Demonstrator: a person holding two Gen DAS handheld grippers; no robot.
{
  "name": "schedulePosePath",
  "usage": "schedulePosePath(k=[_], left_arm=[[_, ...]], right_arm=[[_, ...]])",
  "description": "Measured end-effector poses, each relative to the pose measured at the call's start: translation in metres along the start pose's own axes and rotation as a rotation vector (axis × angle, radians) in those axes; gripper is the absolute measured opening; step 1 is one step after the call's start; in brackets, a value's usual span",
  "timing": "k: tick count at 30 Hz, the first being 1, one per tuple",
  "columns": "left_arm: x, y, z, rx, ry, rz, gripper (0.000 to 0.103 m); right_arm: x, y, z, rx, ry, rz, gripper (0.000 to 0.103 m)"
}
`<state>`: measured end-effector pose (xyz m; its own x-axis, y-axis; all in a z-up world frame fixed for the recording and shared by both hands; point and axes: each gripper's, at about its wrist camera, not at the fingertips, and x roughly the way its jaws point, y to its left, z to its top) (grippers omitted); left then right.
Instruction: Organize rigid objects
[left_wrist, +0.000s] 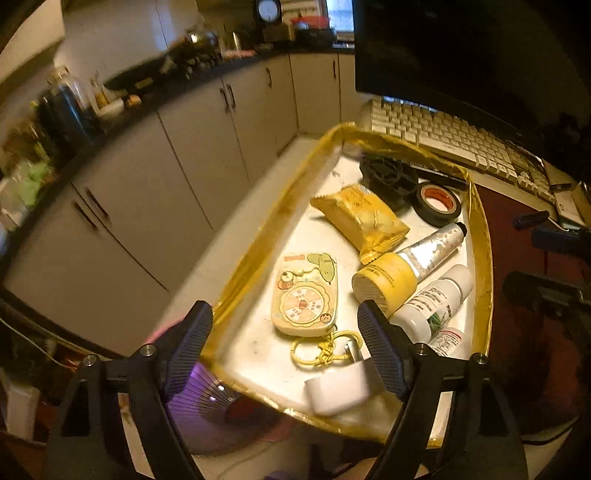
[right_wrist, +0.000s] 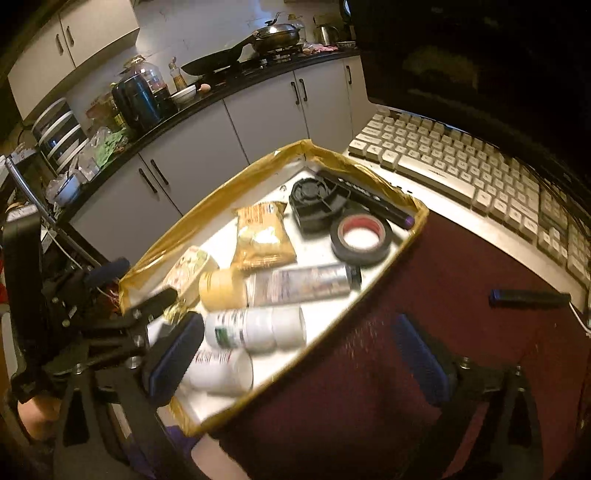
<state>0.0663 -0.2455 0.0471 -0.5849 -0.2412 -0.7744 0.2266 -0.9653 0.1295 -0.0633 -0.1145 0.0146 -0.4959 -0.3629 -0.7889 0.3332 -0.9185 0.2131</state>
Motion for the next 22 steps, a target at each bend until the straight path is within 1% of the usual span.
schedulePosePath(k=[2,8,15,22], left_arm=[[-0.009,-0.002,-0.003,-0.010,-0.014,0.000,0.081],[-0.021,-0.003,-0.010,-0.038,-0.009,0.000,0.081],[-0.034,-0.003,-0.017,-0.071,-0.016,-0.033,0.081],[-0.040,-0.004,-0.022,-0.077,-0.031,-0.067,0.081]], right_arm=[[-0.005,0.002,-0.005,-0.008,-0.004,0.000,0.102],[-0.019,0.009,-0.016,-0.011,-0.023,0.006,0.102],[-0.031,0.015,-0.025,-0.013,-0.045,0.007,0.102],[-0.032,0.018,-0.032,-0.006,-0.040,0.012,0.102]])
